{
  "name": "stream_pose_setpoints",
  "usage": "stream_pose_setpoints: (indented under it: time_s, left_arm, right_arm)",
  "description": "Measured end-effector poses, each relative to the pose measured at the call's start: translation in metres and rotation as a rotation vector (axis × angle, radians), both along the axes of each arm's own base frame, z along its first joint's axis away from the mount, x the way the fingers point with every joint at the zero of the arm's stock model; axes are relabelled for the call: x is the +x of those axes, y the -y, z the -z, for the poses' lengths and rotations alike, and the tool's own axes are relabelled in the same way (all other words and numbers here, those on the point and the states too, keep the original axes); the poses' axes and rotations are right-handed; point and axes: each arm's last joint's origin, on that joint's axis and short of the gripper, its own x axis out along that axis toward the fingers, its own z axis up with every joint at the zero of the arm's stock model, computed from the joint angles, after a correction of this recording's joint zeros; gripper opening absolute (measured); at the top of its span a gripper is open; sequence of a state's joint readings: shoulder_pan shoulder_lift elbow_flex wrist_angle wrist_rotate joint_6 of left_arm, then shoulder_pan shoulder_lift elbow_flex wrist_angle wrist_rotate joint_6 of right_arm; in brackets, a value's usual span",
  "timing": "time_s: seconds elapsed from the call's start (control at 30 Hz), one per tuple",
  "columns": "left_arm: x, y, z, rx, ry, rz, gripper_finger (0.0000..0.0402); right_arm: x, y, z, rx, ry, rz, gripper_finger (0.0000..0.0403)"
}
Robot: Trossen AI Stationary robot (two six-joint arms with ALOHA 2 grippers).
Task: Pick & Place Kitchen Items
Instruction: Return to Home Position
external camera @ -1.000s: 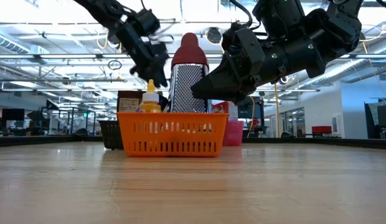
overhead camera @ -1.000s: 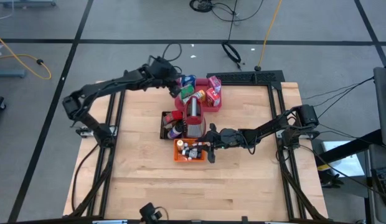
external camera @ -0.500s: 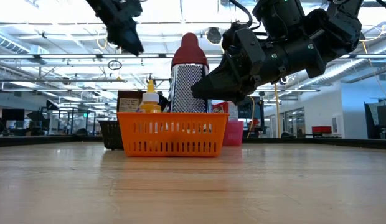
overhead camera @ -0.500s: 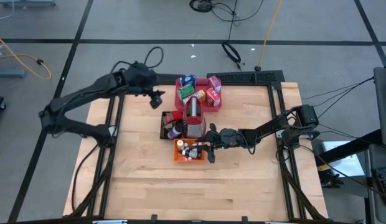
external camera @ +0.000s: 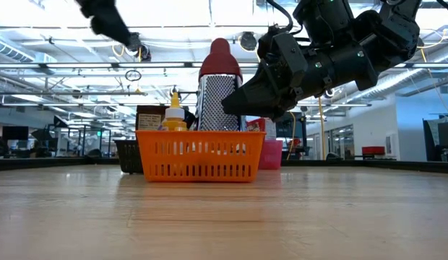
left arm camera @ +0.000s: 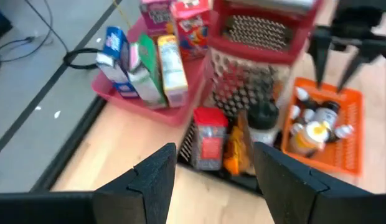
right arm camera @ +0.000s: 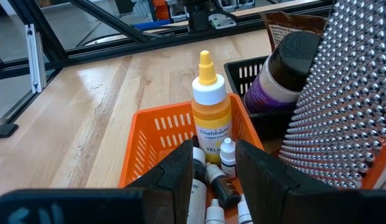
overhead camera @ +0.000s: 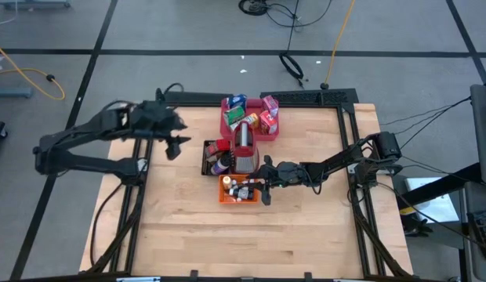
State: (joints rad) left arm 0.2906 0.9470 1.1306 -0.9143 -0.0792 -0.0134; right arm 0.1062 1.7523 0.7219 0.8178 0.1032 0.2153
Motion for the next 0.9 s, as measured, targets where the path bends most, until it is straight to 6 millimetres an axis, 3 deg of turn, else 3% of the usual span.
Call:
stream_pose_setpoints:
  time_s: [0.2,0.43,0.53,0.67,0.9]
  left_arm:
    - [-0.039,0.019,0.033,-0.004,0.073,-0.065,0.0216]
    - [-0.072,0.033,0.081,-0.011,0.239,-0.041,0.0216]
    - [-0.077,0.036,0.100,-0.035,0.302,-0.030,0.0216]
    - [-0.076,0.038,0.108,-0.094,0.442,-0.042,0.0216]
    - [-0.067,0.039,0.131,-0.048,0.432,-0.009,0.0216]
  right_arm:
    - [-0.001,0.000,-0.002,-0.029,0.000,-0.009,0.0114]
    - [-0.017,0.004,-0.027,-0.110,0.036,-0.020,0.0114]
    - [-0.037,0.011,-0.035,-0.121,0.048,-0.003,0.0114]
    - [-0.070,0.020,-0.042,-0.118,0.097,0.042,0.0114]
    - [-0.131,0.029,-0.041,-0.141,0.227,0.235,0.0114]
